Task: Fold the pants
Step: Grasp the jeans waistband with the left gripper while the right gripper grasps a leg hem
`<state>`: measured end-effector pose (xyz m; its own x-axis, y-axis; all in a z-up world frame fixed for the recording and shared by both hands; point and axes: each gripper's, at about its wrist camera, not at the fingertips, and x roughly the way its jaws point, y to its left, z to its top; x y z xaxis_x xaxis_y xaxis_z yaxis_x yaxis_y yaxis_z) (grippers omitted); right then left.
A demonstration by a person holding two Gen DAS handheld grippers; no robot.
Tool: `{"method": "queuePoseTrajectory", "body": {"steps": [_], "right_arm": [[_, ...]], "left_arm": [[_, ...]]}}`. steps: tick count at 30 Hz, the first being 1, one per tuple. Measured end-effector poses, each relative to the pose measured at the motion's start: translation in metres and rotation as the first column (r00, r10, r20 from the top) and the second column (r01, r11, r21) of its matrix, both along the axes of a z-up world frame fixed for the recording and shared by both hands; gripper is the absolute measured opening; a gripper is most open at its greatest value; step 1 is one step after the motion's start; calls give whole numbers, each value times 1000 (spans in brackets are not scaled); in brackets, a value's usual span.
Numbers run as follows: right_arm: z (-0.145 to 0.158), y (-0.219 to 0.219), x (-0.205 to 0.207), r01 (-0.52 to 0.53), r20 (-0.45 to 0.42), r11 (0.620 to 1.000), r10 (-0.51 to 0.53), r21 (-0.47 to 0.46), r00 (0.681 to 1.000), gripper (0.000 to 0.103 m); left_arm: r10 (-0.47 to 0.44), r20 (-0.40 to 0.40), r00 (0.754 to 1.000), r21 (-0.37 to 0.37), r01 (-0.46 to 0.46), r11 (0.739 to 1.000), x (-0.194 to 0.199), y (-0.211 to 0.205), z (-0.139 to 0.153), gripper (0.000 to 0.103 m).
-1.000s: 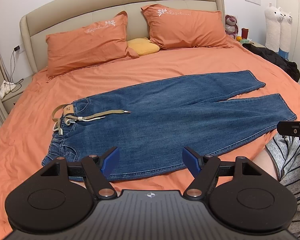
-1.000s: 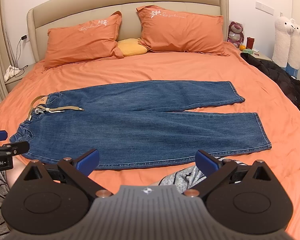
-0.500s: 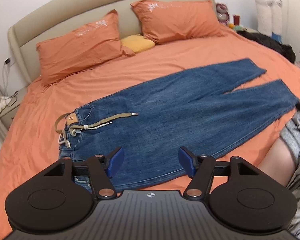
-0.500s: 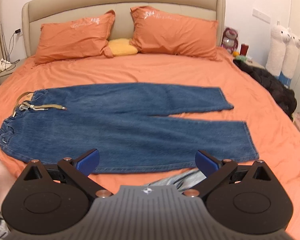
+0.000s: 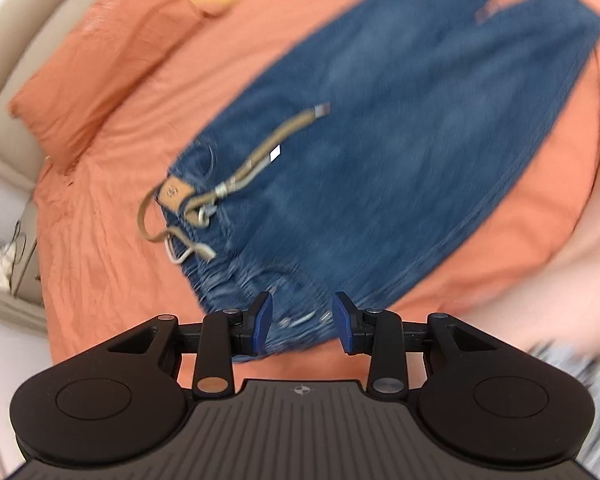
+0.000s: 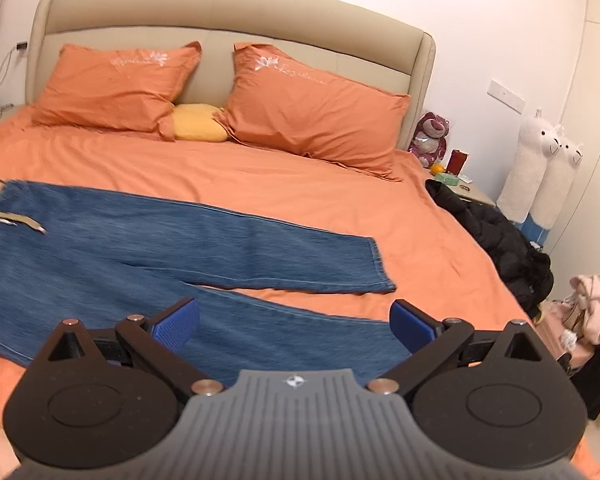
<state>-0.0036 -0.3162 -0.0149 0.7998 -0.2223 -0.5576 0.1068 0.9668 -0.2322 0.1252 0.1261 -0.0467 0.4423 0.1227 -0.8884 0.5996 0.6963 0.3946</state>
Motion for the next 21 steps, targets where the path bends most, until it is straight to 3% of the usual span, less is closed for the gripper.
{"method": "queuePoseTrajectory", "body": {"steps": [4,6,9,13,16,19,21], "right_arm": [[-13,-26,17,-56,-23,996,58,73,998,97],[-23,-35,29,-25,-72,998,29,49,997,94],[-42,-52,47,9,-148,1000,-7,11,989,77],[-65,-77,71,73,-250,997,-73,-9,966,58],[-80,-90,83,83,-317,996,-91,-39,944,52],[-93,-92,93,14,-383,995,-50,-96,922,51],[-100,-92,96,-56,-440,990,-5,-126,898,49]], "left_arm": [[-19,-112,993,104,31,994,20,23,-38,43],[-58,-163,985,139,81,987,22,30,-60,43],[-135,-198,971,194,174,965,18,34,-90,43],[-202,-251,947,180,250,951,18,36,-117,49],[-206,-254,945,149,249,957,25,41,-127,50],[-198,-242,950,138,236,962,31,41,-133,50],[-156,-230,961,148,193,970,37,37,-138,42]]}}
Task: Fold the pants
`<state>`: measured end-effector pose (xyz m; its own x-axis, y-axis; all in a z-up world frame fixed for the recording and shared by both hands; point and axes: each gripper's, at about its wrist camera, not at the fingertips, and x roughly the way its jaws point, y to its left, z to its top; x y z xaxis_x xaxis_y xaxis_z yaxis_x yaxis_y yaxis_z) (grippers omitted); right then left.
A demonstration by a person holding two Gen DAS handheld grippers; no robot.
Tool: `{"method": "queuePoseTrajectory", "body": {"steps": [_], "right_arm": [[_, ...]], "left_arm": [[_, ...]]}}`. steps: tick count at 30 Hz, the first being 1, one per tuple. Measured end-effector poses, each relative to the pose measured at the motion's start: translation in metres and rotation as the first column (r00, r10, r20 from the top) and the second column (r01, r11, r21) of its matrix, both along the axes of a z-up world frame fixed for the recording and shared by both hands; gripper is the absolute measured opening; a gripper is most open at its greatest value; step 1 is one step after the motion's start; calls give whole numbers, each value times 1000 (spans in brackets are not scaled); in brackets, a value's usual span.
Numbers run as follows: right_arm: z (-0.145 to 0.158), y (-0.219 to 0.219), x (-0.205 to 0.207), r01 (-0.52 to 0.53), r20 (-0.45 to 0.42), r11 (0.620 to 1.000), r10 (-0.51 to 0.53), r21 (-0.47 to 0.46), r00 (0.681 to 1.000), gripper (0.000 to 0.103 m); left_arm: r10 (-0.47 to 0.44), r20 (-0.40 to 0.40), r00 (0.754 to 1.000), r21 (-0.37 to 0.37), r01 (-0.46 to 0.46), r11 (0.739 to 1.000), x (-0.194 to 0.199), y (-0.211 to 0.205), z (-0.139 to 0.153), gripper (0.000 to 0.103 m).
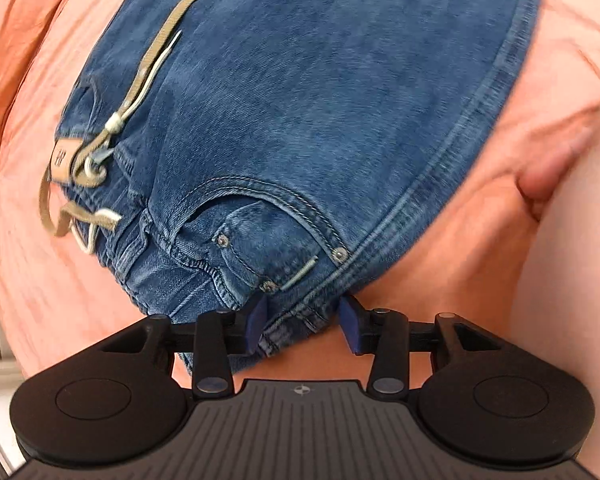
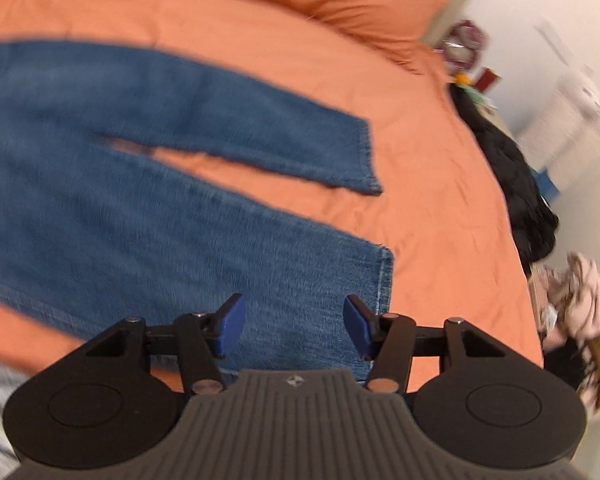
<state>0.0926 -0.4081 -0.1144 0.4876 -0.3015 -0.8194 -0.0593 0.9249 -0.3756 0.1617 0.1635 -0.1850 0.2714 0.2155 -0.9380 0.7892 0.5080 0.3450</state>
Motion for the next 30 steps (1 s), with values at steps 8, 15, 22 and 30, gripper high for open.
{"method": "queuePoseTrajectory", "body": {"steps": [8,15,22,30], "right_arm": [[-27,-9,-19,-346,-255,928,306,-134,917,45],[-70,-12,-38,-508,-345,849,438,-144,830,44],[-85,-3,-56,-533,-238,823,487,-198,840,12],[-30,-1,-66,-334,56,899,363,-282,930,0]], "left_arm": [[260,162,952,-283,-207,936,3,16,60,22],[440,321,839,-371,-316,873,-6,8,107,22],[585,358,727,-430,-428,795,-7,3,129,22],[674,377,635,-503,-471,725,-6,10,156,22]]}}
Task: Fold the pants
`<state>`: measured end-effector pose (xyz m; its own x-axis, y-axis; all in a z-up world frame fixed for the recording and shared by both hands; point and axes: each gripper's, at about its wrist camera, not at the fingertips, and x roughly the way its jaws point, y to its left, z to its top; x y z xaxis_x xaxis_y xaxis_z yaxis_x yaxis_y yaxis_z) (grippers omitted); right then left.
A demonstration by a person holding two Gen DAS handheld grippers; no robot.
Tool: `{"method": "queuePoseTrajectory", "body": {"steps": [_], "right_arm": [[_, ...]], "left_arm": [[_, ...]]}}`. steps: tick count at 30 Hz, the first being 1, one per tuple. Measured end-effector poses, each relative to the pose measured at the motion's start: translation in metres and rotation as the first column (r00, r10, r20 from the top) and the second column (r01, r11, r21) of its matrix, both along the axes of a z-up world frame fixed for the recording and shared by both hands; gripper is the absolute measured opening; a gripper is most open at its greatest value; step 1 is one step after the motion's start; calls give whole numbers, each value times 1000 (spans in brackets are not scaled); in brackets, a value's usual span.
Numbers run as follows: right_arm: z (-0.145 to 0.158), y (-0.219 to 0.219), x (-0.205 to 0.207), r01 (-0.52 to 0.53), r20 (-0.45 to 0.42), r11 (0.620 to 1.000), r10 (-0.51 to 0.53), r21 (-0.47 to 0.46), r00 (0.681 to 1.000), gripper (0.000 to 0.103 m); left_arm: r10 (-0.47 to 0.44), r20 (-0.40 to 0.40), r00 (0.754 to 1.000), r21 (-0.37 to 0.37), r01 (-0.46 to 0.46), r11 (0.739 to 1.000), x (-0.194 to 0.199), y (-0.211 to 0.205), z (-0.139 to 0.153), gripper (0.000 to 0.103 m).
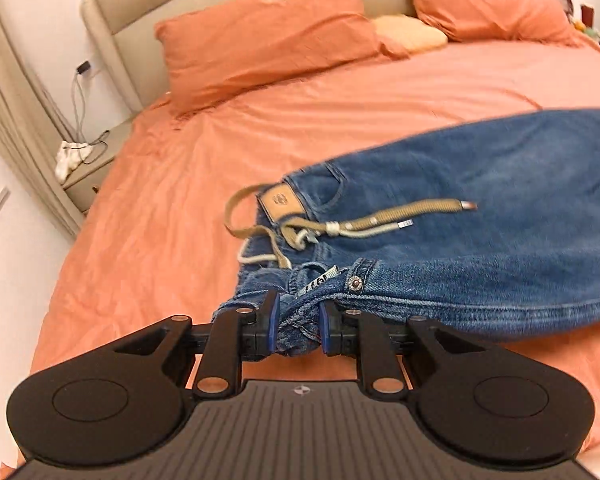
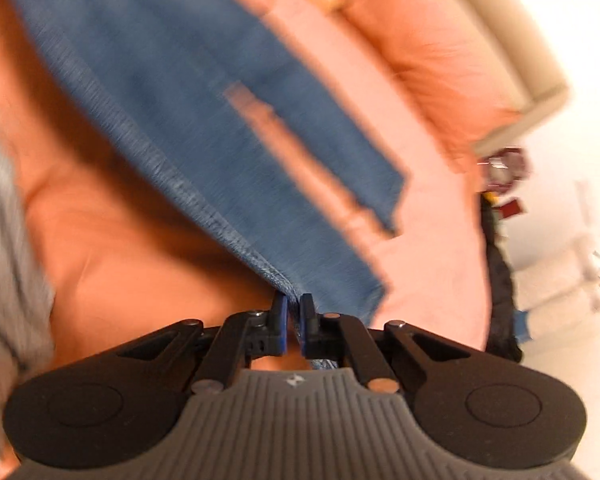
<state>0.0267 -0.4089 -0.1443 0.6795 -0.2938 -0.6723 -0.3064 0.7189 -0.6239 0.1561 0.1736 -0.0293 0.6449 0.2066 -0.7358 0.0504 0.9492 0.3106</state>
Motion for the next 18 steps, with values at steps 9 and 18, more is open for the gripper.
{"method": "queuePoseTrajectory", "body": {"steps": [9,18], "right_arm": [[112,9,37,80,232,997,-78,2,970,0],[89,11,158,152,170,987,-142,-49,975,0]], "left_arm": [[92,132,987,-33,-89,995,30,5,48,20],[153,59,986,37,-155,987,128,2,15,20]]}}
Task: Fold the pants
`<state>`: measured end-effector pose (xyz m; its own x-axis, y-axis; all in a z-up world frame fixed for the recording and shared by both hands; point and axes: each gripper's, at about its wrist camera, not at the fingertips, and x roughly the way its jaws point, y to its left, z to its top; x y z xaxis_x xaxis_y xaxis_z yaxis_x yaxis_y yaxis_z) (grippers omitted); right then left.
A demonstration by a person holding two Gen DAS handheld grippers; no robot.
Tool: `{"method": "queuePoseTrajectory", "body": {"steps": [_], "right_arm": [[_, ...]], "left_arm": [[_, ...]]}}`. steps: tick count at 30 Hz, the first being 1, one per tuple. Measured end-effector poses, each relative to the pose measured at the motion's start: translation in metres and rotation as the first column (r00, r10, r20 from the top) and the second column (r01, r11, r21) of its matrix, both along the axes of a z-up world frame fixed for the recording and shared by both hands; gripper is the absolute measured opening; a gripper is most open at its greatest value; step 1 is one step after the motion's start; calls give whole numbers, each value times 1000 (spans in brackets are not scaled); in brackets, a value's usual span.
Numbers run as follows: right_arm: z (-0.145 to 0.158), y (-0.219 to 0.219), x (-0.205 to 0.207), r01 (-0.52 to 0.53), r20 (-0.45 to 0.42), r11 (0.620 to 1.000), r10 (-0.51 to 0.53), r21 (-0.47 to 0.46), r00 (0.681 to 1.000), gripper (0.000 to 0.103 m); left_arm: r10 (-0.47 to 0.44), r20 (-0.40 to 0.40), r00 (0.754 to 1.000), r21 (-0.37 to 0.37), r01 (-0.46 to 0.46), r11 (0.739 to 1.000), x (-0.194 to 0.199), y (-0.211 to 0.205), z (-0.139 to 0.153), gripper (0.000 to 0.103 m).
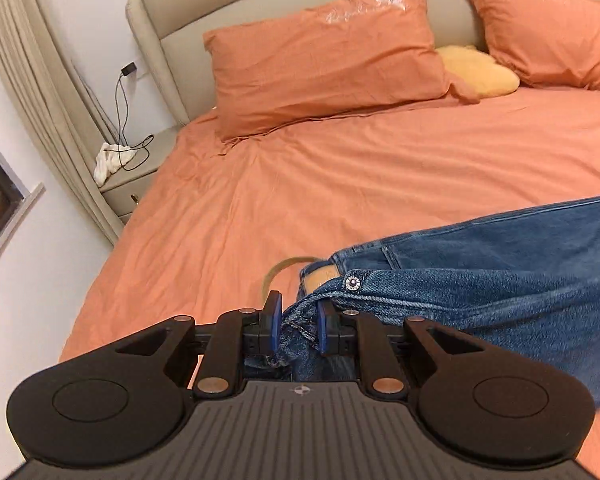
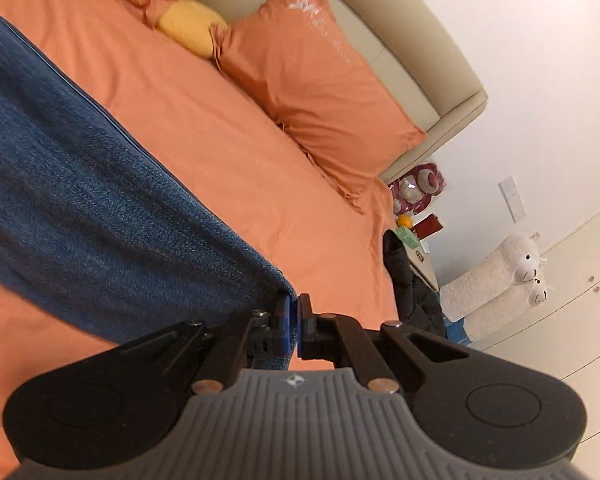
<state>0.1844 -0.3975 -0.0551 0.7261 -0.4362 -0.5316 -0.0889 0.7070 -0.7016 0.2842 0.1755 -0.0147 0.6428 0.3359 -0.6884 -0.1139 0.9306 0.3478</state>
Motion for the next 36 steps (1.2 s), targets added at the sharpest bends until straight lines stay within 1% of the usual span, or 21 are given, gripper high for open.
{"method": "queuePoseTrajectory", "body": {"steps": [5,8,12,15,19,22,24,25,27,30,33,34,36], "right_arm": [[-33,-6,84,14,-51,1000,-15,-19,999,0],[-60,-6,135,16,-94,999,-19,-38,995,0],[-104,-4,186,18,-177,998,-27,-55,984,0],[-142,-3,212,12,-248,998,-28,-68,968,0],[-182,-2,228,8,-320,998,-29,-68,947,0],[-200,1,233,-1,-332,996,-27,-85,943,0],[-203,4,232,-3,-332,996,-28,-93,943,0],[-200,4,230,-5,-331,995,-27,-97,943,0],[-189,4,221,-11,-315,994,-23,-107,949,0],[-165,10,196,-41,-259,989,2,-144,966,0],[-135,13,179,-61,-201,981,22,-186,979,0],[-125,13,178,-52,-181,981,17,-186,983,0],[-108,12,180,-25,-170,985,-4,-172,985,0]], "left_arm": [[10,-47,999,30,-9,1000,57,-4,-25,20],[17,-89,996,42,-14,999,94,-5,-52,20],[20,-161,987,35,-15,999,135,0,-92,20],[19,-208,978,11,-17,1000,156,5,-120,20],[36,-253,967,-53,-51,997,171,16,-149,20],[28,-256,966,-45,-41,998,171,14,-159,19],[24,-252,968,-29,-32,999,170,11,-159,19],[26,-240,970,-29,-34,999,166,11,-156,19],[33,-184,982,-28,-39,999,154,9,-143,18],[26,-61,998,1,-26,1000,123,0,-111,18],[40,30,999,-10,-40,999,98,-4,-78,17],[42,48,998,-17,-41,999,93,-3,-69,17],[31,50,998,-22,-30,999,97,2,-59,17]]}}
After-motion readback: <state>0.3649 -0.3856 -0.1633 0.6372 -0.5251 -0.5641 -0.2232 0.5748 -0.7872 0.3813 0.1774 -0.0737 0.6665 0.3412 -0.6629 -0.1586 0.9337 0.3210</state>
